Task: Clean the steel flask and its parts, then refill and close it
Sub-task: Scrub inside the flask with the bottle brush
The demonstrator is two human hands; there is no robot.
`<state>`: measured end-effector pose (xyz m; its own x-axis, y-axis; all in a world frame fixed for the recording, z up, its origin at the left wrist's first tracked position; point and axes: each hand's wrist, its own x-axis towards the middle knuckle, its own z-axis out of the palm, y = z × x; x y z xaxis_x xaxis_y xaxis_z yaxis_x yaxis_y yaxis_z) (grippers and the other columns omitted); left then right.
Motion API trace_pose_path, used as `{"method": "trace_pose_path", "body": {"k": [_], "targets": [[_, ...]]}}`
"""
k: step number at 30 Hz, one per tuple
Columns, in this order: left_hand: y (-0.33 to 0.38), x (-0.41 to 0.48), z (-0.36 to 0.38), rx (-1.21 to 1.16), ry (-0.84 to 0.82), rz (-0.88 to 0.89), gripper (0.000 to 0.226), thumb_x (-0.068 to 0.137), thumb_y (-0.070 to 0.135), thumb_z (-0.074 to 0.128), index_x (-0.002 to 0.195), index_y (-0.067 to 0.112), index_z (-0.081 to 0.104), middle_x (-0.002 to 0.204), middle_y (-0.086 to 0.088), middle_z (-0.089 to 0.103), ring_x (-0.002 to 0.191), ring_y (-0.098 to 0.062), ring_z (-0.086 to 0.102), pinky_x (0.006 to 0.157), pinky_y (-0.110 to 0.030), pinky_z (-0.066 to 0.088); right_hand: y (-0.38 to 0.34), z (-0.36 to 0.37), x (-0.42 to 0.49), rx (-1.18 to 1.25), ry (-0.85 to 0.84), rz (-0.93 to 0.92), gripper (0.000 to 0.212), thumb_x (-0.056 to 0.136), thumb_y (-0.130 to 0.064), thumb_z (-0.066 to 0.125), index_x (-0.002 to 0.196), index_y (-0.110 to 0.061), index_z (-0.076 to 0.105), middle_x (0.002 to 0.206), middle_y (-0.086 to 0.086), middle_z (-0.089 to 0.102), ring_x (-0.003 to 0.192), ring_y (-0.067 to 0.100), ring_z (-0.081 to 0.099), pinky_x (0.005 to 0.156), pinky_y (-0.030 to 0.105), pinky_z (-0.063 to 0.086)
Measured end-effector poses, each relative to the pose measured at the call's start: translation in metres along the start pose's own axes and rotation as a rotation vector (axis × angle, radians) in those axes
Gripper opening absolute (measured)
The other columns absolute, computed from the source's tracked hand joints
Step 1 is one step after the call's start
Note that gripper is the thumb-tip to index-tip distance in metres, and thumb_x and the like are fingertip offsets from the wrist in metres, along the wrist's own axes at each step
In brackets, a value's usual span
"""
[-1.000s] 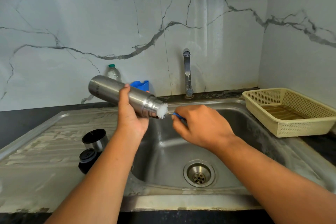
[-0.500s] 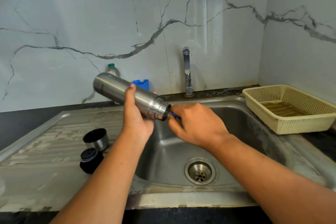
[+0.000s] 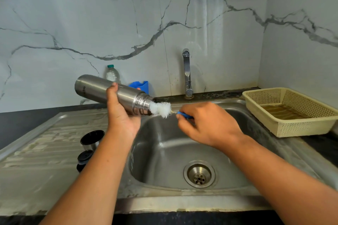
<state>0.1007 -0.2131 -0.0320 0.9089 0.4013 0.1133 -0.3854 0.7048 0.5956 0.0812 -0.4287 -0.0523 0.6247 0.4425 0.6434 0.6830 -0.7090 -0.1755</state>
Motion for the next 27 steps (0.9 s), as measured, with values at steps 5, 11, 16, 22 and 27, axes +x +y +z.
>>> {"method": "trace_pose_path", "body": {"k": [5,11,16,22,27], "targets": [[-0.023,-0.014,0.007,0.148,-0.029,-0.081,0.054,0.089,0.045,0.070,0.127,0.008,0.061,0.095,-0.013,0.073,0.084,-0.025,0.073,0.082,-0.040,0.061,-0.015,0.012,0.007,0.053,-0.011,0.022,0.021,0.097,-0.041,0.048,0.083,-0.026,0.053,0.075,-0.003,0.059,0.069,0.029,0.059,0.056,0.032,0.036],[-0.024,-0.012,0.003,0.287,-0.073,-0.150,0.068,0.085,0.065,0.067,0.134,0.018,0.061,0.124,-0.011,0.074,0.109,-0.024,0.072,0.095,-0.042,0.057,-0.006,0.014,0.005,-0.074,0.104,0.058,0.026,0.102,-0.039,0.047,0.107,-0.021,0.065,0.095,-0.001,0.066,0.078,0.027,0.066,0.058,0.038,0.051],[-0.028,-0.013,0.007,0.422,0.078,-0.233,0.075,0.081,0.073,0.064,0.124,0.011,0.061,0.111,-0.012,0.072,0.099,-0.022,0.069,0.070,-0.031,0.057,0.002,0.021,0.005,-0.265,0.202,0.053,0.016,0.097,-0.032,0.062,0.099,-0.019,0.071,0.084,0.001,0.067,0.067,0.026,0.065,0.045,0.033,0.047],[-0.031,-0.014,0.006,0.287,0.078,-0.266,0.057,0.095,0.040,0.068,0.134,0.001,0.053,0.115,-0.020,0.068,0.105,-0.030,0.068,0.088,-0.046,0.059,0.004,0.020,0.007,-0.315,0.130,0.135,0.010,0.084,-0.023,0.077,0.091,-0.020,0.072,0.080,-0.002,0.065,0.074,0.022,0.064,0.044,0.032,0.049],[-0.029,-0.014,0.008,0.137,0.038,-0.265,0.061,0.088,0.037,0.078,0.136,0.008,0.054,0.122,-0.022,0.066,0.110,-0.034,0.067,0.094,-0.052,0.057,-0.006,0.026,0.004,-0.199,0.102,0.143,0.020,0.100,-0.026,0.053,0.113,-0.018,0.065,0.103,0.002,0.066,0.093,0.025,0.063,0.059,0.033,0.044]]}}
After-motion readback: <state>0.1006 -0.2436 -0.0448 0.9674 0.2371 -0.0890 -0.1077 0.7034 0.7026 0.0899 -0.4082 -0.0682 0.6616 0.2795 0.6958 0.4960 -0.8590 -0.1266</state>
